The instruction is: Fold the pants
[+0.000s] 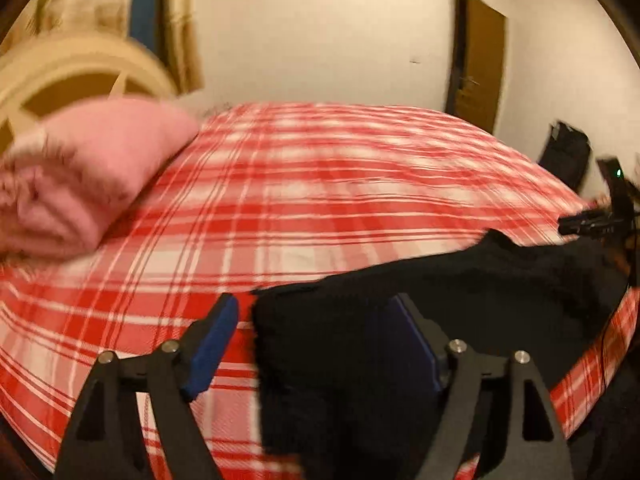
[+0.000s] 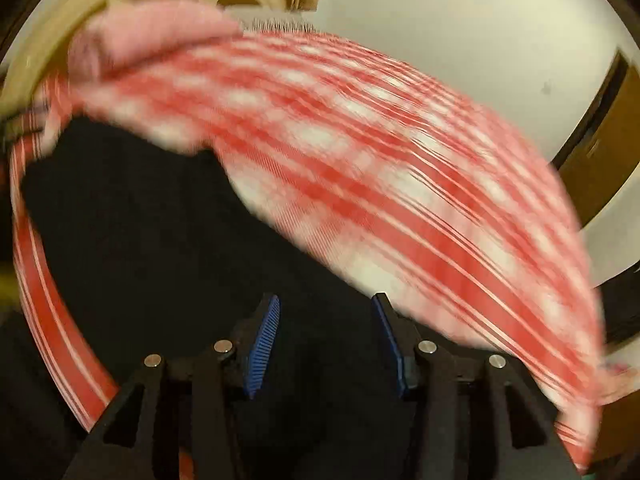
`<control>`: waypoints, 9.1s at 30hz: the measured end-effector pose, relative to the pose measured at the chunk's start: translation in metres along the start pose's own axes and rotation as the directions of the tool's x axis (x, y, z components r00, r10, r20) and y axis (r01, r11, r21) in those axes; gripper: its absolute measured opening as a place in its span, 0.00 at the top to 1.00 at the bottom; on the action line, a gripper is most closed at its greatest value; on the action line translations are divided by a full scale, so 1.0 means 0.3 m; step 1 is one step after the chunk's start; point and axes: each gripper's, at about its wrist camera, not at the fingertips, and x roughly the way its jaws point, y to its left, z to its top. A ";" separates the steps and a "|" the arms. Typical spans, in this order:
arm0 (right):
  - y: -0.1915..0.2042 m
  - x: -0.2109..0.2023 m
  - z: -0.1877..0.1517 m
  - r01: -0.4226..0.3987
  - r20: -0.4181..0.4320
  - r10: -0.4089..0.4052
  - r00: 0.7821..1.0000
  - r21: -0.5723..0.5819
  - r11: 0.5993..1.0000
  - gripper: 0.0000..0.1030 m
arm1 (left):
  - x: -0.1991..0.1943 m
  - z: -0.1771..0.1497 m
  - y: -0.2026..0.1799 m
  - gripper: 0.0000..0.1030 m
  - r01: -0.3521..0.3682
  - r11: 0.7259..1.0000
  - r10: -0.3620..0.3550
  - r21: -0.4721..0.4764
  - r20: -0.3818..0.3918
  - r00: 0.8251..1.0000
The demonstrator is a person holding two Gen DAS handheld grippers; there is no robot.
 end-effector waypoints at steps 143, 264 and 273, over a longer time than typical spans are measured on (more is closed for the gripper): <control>-0.864 -0.236 -0.951 0.225 -0.146 -0.202 0.968 0.859 0.461 0.93 | 0.143 -0.008 -1.260 0.93 0.610 0.609 -0.511 0.508 -0.337 0.791; -0.015 0.062 0.124 -0.425 0.255 0.344 0.904 0.435 0.794 0.92 | 0.064 -0.110 0.038 0.89 -0.038 0.997 0.028 -0.060 -0.151 0.988; 0.290 0.098 -0.061 -0.404 -0.043 0.415 0.909 0.155 0.901 0.48 | 0.104 -0.158 0.047 0.77 -0.052 0.999 0.048 -0.017 -0.191 0.980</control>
